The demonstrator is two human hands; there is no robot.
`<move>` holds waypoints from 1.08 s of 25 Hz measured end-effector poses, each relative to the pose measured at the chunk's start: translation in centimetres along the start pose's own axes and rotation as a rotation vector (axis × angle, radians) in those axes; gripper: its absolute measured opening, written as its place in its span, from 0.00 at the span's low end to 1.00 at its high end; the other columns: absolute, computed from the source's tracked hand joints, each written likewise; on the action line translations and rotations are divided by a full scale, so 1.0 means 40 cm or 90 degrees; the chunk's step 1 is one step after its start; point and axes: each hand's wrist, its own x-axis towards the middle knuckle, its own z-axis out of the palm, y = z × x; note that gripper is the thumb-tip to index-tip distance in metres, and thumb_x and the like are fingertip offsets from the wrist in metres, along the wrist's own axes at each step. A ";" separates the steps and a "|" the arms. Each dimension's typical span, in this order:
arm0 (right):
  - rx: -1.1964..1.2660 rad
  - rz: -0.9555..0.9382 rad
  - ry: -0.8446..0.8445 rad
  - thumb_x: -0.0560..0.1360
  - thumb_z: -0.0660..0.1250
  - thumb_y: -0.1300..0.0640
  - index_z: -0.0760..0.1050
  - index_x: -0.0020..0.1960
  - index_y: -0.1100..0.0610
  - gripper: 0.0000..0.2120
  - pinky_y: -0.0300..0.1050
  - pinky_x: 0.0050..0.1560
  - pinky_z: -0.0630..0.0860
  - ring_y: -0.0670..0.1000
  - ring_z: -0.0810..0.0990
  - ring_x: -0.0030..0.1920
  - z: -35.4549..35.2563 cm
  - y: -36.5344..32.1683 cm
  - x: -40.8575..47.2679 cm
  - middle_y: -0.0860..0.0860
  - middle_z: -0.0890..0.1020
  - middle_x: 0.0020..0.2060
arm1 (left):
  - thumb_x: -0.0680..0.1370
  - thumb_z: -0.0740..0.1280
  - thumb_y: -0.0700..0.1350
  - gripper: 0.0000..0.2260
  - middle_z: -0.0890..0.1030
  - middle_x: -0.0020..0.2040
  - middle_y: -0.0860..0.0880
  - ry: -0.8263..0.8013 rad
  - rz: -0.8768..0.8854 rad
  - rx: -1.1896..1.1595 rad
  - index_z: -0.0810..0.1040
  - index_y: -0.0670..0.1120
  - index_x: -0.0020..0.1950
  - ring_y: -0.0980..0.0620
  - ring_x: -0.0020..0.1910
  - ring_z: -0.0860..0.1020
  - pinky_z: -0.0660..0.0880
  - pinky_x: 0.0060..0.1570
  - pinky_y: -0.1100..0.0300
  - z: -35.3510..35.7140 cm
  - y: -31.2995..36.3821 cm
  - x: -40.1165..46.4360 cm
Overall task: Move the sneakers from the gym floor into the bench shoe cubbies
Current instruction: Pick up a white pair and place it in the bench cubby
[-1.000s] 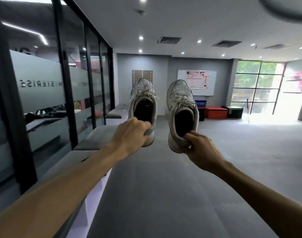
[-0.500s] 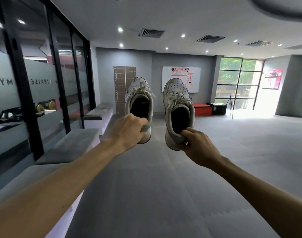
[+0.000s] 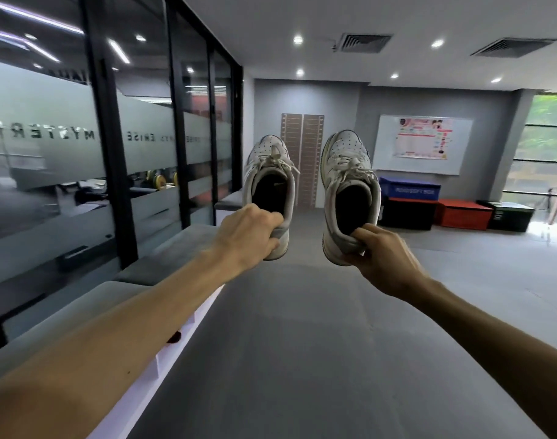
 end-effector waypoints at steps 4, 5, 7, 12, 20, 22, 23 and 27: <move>0.056 -0.069 -0.002 0.70 0.71 0.58 0.68 0.38 0.49 0.11 0.46 0.31 0.69 0.54 0.72 0.33 0.117 0.047 0.146 0.44 0.70 0.35 | 0.74 0.70 0.46 0.12 0.77 0.39 0.46 -0.014 -0.052 0.042 0.68 0.49 0.38 0.45 0.40 0.76 0.69 0.37 0.55 0.047 -0.087 0.061; 0.073 -0.089 -0.008 0.70 0.71 0.57 0.68 0.38 0.48 0.12 0.44 0.31 0.66 0.53 0.71 0.33 0.155 0.050 0.188 0.43 0.70 0.35 | 0.74 0.70 0.46 0.11 0.78 0.40 0.45 -0.020 -0.070 0.054 0.68 0.48 0.37 0.44 0.40 0.77 0.71 0.38 0.54 0.059 -0.122 0.073; 0.101 -0.125 -0.024 0.70 0.71 0.57 0.70 0.39 0.50 0.09 0.43 0.32 0.66 0.51 0.71 0.33 0.239 0.043 0.275 0.44 0.71 0.36 | 0.74 0.69 0.45 0.11 0.78 0.40 0.44 -0.021 -0.112 0.083 0.68 0.48 0.37 0.42 0.39 0.77 0.72 0.37 0.54 0.085 -0.204 0.096; 0.176 -0.224 -0.035 0.71 0.71 0.57 0.70 0.39 0.52 0.09 0.47 0.33 0.70 0.54 0.72 0.34 0.456 -0.008 0.494 0.46 0.71 0.36 | 0.73 0.70 0.45 0.14 0.80 0.41 0.43 -0.010 -0.186 0.172 0.65 0.49 0.37 0.41 0.42 0.77 0.71 0.36 0.53 0.138 -0.423 0.142; 0.317 -0.399 -0.060 0.69 0.73 0.57 0.72 0.38 0.57 0.10 0.48 0.32 0.69 0.56 0.74 0.33 0.820 -0.174 0.797 0.48 0.72 0.35 | 0.73 0.71 0.45 0.13 0.78 0.37 0.46 -0.041 -0.372 0.285 0.67 0.48 0.36 0.44 0.37 0.76 0.69 0.34 0.55 0.173 -0.731 0.127; 0.363 -0.438 -0.070 0.69 0.74 0.57 0.70 0.37 0.54 0.11 0.45 0.33 0.66 0.55 0.74 0.33 0.902 -0.228 0.851 0.47 0.71 0.35 | 0.73 0.71 0.45 0.12 0.77 0.36 0.47 -0.050 -0.418 0.322 0.68 0.47 0.36 0.45 0.36 0.75 0.66 0.33 0.57 0.182 -0.781 0.094; 0.386 -0.456 -0.075 0.69 0.74 0.57 0.71 0.38 0.54 0.11 0.44 0.33 0.66 0.55 0.74 0.33 0.941 -0.257 0.875 0.46 0.70 0.35 | 0.74 0.71 0.45 0.12 0.77 0.36 0.47 -0.054 -0.449 0.335 0.68 0.47 0.36 0.45 0.35 0.74 0.66 0.33 0.57 0.186 -0.800 0.076; 0.484 -0.539 -0.113 0.69 0.73 0.57 0.73 0.39 0.55 0.09 0.47 0.34 0.69 0.56 0.74 0.34 1.077 -0.377 0.917 0.46 0.71 0.36 | 0.73 0.71 0.47 0.14 0.74 0.34 0.48 -0.069 -0.572 0.383 0.66 0.47 0.35 0.45 0.34 0.74 0.67 0.32 0.56 0.201 -0.848 0.001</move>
